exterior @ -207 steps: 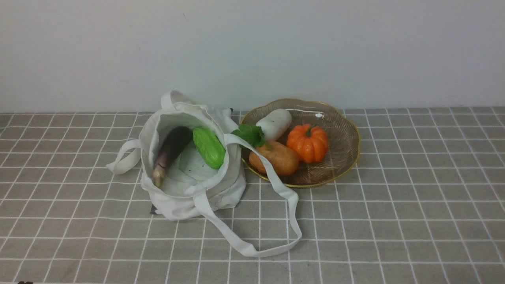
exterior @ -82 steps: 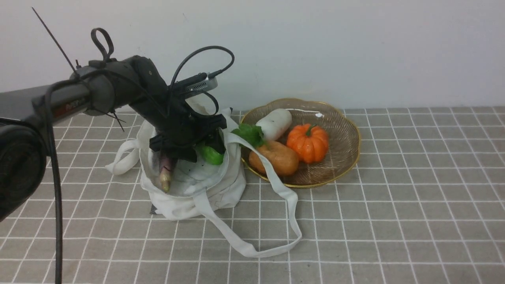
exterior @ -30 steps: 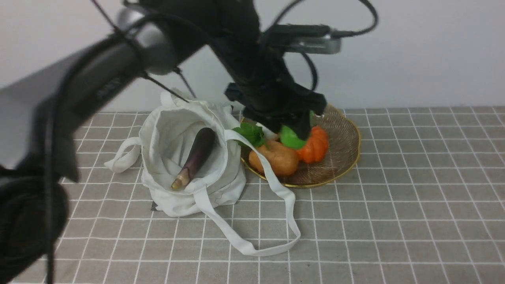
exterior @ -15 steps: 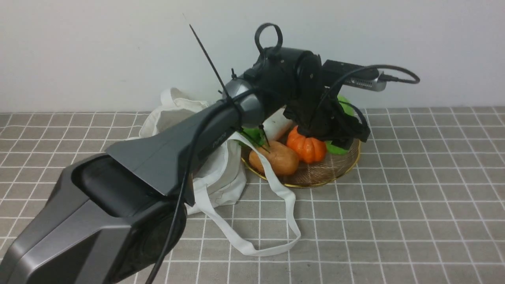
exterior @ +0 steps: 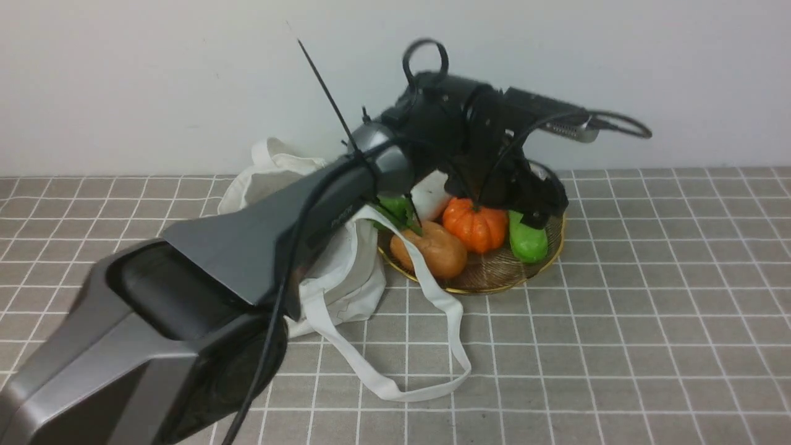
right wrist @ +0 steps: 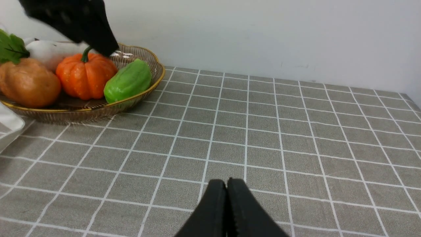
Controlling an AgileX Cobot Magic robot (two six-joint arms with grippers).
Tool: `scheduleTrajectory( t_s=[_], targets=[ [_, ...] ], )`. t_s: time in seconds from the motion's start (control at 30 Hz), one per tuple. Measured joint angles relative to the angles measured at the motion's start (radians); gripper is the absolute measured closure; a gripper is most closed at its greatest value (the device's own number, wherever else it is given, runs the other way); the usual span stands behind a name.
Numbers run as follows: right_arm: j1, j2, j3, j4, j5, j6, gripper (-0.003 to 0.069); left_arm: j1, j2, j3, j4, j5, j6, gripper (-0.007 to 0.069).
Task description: Take vegetables from bag on grey coffee tablecloth place on plate.
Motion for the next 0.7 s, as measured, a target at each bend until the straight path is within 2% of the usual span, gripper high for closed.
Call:
scheduleTrajectory(
  t_s=[0.1,0.2,0.33,0.4,0.57,0.67,0.7],
  targets=[
    [0.0,0.0,0.0,0.0,0.0,0.0,0.0673,-0.001,-0.101,-0.014,0.015,0.047,0.0,0.0074],
    [0.0,0.0,0.0,0.0,0.0,0.0,0.0673,-0.001,-0.213,-0.029,0.063,0.107,-0.002,0.0236],
    [0.0,0.0,0.0,0.0,0.0,0.0,0.0673,-0.001,-0.349,-0.035,0.198,0.262,-0.029,0.0522],
    [0.0,0.0,0.0,0.0,0.0,0.0,0.0673,-0.001,-0.403,-0.035,0.267,0.322,-0.036,0.0594],
    [0.0,0.0,0.0,0.0,0.0,0.0,0.0673,-0.001,-0.515,0.02,0.312,0.345,-0.032,0.0629],
    [0.0,0.0,0.0,0.0,0.0,0.0,0.0673,-0.001,-0.61,0.125,0.291,0.346,-0.015,0.0629],
    [0.0,0.0,0.0,0.0,0.0,0.0,0.0673,-0.001,-0.681,0.225,0.286,0.346,-0.01,0.0629]
  ],
)
